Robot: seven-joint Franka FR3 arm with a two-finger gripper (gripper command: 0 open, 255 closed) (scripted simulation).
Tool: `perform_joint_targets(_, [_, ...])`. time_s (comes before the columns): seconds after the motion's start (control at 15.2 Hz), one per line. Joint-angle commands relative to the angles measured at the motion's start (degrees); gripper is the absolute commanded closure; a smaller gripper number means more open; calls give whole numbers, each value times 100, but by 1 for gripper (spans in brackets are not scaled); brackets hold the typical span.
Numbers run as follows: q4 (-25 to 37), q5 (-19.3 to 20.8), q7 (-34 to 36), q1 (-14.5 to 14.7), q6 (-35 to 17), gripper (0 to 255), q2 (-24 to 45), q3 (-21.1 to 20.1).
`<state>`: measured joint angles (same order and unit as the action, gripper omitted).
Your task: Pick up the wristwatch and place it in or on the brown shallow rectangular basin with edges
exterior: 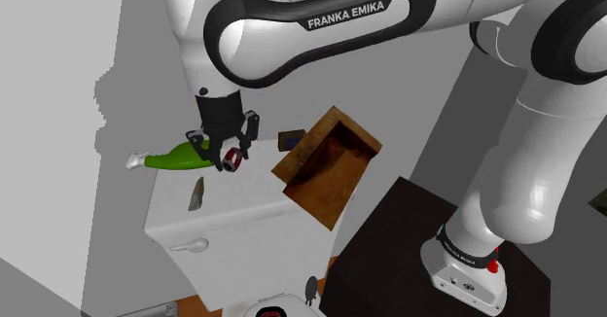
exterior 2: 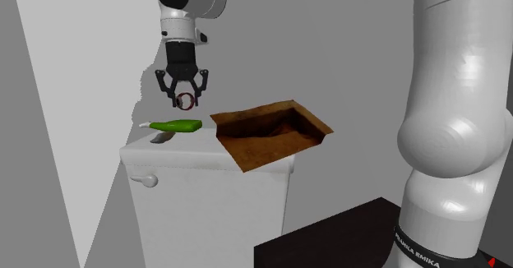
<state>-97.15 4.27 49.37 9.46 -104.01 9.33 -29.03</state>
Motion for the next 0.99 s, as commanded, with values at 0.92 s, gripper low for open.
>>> perform_joint_targets(0.92, [-162,-438,-604,-348,628,255,-900,174])
